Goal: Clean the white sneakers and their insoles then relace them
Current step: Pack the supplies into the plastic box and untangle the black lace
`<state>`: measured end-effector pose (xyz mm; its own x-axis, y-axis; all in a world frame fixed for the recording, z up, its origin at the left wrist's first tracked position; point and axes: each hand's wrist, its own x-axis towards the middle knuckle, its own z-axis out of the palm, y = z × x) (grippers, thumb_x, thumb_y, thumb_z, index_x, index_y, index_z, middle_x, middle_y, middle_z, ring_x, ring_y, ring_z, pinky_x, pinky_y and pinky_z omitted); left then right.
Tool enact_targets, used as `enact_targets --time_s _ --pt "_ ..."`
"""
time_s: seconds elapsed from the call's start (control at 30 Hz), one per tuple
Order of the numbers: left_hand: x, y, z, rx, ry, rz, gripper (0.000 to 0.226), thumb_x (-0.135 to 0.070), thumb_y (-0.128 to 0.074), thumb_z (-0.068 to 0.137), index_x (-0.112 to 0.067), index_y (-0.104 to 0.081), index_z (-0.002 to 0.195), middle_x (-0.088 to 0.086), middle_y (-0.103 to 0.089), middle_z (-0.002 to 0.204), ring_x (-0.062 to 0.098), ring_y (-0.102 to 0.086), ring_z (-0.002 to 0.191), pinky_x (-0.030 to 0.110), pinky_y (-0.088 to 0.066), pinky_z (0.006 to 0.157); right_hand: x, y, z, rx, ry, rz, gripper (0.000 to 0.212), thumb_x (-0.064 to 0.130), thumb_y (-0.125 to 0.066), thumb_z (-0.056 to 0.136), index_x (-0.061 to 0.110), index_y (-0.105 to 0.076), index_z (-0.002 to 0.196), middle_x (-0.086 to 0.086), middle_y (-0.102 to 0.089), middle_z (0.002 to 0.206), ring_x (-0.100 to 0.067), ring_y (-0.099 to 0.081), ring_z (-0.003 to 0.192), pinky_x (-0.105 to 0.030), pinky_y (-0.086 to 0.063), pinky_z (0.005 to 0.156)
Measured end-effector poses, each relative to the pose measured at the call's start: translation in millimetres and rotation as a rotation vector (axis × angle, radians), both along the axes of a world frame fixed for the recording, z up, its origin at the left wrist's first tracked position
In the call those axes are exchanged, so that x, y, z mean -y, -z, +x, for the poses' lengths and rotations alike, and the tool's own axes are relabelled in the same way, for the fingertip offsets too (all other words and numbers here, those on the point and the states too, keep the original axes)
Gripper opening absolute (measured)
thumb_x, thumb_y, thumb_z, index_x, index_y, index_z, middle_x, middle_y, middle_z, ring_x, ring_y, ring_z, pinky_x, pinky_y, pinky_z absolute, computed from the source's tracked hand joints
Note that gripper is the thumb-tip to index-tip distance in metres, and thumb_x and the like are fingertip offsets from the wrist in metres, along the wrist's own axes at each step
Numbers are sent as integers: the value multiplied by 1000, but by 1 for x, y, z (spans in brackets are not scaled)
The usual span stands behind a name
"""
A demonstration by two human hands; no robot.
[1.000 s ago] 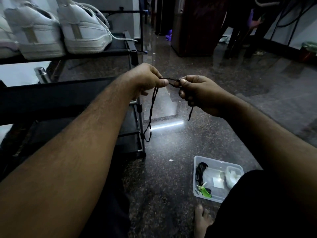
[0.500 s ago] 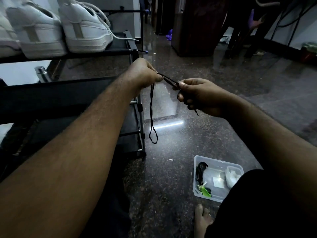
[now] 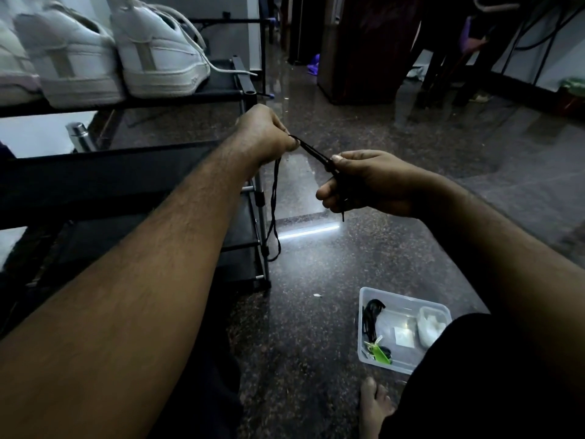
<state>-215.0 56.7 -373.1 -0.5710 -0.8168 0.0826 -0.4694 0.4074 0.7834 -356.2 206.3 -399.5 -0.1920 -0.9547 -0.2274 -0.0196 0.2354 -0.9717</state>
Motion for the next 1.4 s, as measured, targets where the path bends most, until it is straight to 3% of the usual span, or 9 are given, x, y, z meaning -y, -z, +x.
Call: enact_targets --time_s 0.2,0.47,0.63,0.73,0.83,0.97,1.1,1.23,1.4 --pt "8 3 -1 56 -104 -55 19 -23 -81 83 -9 -73 94 6 -69 92 14 -62 80 26 -50 63 1 2 -4 -88 7 -2 17 30 -47 104 16 -56 104 -5 -62 76 -12 -50 57 -27 -46 56" --pt "9 14 -3 418 -155 -236 25 -20 -75 87 -9 -68 108 13 -66 108 26 -62 91 29 -44 58 7 11 -15 -239 81 -26 14 28 -59 99 16 -66 99 0 -62 79 -6 -43 58 -19 -36 50" --pt "5 11 3 690 96 -250 48 -35 -85 78 -8 -67 114 8 -67 116 27 -63 108 37 -54 90 6 13 -17 -471 109 -53 14 16 -58 99 14 -72 102 -3 -73 85 -5 -52 62 -22 -41 55" --pt "-7 7 4 516 499 45 55 -42 -82 76 -20 -63 123 -2 -65 124 16 -59 116 41 -47 105 5 9 -11 -558 62 -84 13 16 -61 98 15 -72 104 -6 -75 89 -7 -58 66 -23 -42 56" --pt "-17 7 -3 315 671 236 28 -35 -68 92 -17 -66 113 2 -75 98 13 -70 98 34 -48 97 8 1 1 -528 117 -135 17 24 -68 93 10 -69 102 -4 -70 70 -6 -57 56 -22 -38 49" --pt "-12 7 -6 273 581 262 24 -27 -56 101 -8 -71 105 3 -58 77 13 -57 67 26 -53 64 9 -6 6 -608 261 -203 29 37 -73 87 8 -71 91 -4 -73 69 -3 -48 45 -17 -32 38" --pt "-7 9 -6 232 540 221 32 -33 -49 104 -12 -71 96 -3 -54 65 11 -52 59 29 -52 61 9 -2 1 -555 290 -224 20 32 -70 91 12 -74 95 -5 -73 76 -3 -48 48 -18 -37 43" --pt "-4 11 -5 195 512 219 31 -34 -52 103 -14 -71 90 -7 -53 58 10 -51 56 30 -49 59 8 1 -9 -492 296 -214 14 12 -61 97 13 -72 105 -2 -76 89 -7 -66 74 -21 -50 61" --pt "-10 6 -3 181 519 219 45 -51 -48 101 -12 -70 98 -5 -52 62 10 -52 57 29 -52 60 6 2 -12 -461 332 -248 11 18 -66 94 12 -70 103 0 -77 85 -11 -71 76 -22 -52 60"
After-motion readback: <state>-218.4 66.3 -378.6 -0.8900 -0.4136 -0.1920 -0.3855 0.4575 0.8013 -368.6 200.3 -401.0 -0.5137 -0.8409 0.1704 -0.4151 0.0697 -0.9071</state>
